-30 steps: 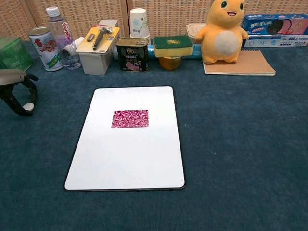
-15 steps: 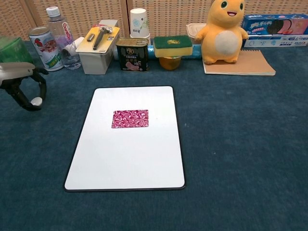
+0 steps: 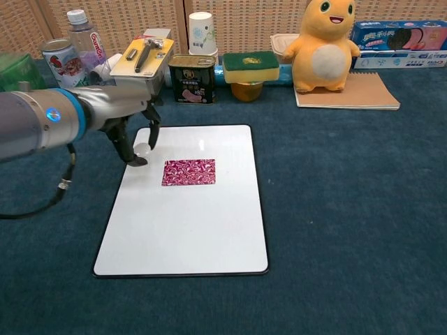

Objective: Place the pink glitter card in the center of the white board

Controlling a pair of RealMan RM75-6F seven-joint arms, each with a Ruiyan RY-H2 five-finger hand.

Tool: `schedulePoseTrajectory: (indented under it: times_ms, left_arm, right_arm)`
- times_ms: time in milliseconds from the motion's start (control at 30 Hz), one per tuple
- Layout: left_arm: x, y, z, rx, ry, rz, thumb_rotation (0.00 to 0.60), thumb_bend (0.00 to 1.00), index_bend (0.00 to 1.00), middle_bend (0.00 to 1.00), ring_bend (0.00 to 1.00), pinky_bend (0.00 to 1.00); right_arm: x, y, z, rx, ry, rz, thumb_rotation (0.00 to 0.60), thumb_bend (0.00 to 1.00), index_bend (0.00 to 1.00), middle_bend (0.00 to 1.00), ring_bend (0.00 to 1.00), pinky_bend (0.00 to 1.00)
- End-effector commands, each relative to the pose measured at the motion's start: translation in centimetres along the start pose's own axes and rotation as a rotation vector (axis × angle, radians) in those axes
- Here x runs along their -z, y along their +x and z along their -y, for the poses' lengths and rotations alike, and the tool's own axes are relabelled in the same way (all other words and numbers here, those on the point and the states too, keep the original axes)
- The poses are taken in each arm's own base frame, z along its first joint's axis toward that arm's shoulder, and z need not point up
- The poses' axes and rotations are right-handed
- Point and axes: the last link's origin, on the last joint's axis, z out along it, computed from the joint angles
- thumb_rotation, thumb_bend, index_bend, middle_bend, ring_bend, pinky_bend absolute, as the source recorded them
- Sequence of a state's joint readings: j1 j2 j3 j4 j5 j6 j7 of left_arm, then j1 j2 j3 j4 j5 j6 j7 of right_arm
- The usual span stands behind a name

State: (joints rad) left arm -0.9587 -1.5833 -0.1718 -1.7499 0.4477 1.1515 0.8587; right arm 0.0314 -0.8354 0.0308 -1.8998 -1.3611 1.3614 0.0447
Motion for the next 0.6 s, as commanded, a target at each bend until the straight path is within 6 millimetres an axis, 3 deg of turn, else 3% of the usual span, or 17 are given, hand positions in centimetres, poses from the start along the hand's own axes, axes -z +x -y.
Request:
schedulePoseTrajectory:
  times_ms: [33, 600]
  left_arm:
    - [-0.8, -0.3, -2.3, 0.014, -0.012, 0.020, 0.600, 0.27, 0.54, 0.00, 0.00, 0.05]
    - [-2.0, -0.5, -5.2, 0.004, 0.008, 0.041, 0.600, 0.27, 0.54, 0.00, 0.00, 0.05]
  right_arm:
    - [-0.1, 0.1, -0.1, -0.004, 0.000, -0.003, 0.600, 0.02, 0.00, 0.00, 0.00, 0.00]
    - [-0.1, 0.5, -0.2, -0.018, 0.002, -0.002, 0.600, 0.02, 0.00, 0.00, 0.00, 0.00]
